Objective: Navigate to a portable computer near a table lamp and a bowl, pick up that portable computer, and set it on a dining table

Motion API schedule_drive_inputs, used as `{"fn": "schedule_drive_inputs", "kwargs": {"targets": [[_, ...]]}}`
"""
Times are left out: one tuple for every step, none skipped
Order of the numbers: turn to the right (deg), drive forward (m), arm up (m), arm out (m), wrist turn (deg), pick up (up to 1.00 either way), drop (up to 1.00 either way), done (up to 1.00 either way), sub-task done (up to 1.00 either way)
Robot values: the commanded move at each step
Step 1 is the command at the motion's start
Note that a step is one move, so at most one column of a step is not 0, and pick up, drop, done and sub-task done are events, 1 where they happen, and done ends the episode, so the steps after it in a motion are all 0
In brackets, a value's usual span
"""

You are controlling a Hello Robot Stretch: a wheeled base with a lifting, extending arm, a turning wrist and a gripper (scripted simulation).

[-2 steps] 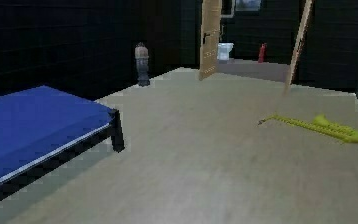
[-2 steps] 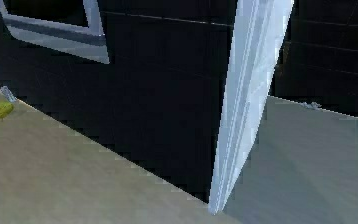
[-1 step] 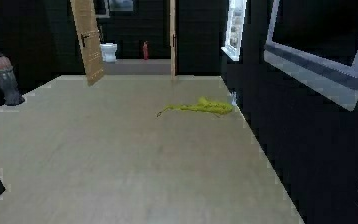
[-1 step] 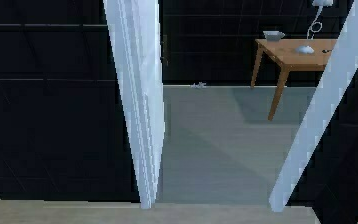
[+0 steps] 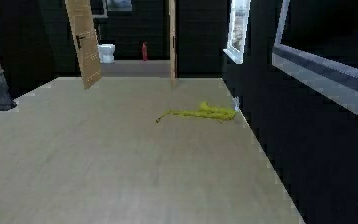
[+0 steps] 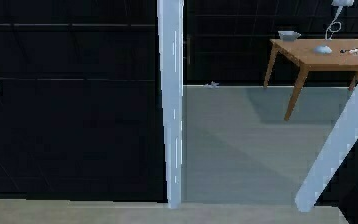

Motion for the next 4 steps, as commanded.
{"fn": "schedule_drive_inputs", "kwargs": {"targets": [[-45.0, 0.0, 0.0, 0.0, 0.0, 0.0, 0.0, 0.0, 0.0], [-45.0, 0.0, 0.0, 0.0, 0.0, 0.0, 0.0, 0.0, 0.0], [0.0, 0.3, 0.0, 0.0, 0.0, 0.0, 0.0, 0.0, 0.0], [-45.0, 0.0, 0.0, 0.0, 0.0, 0.0, 0.0, 0.0, 0.0]]}}
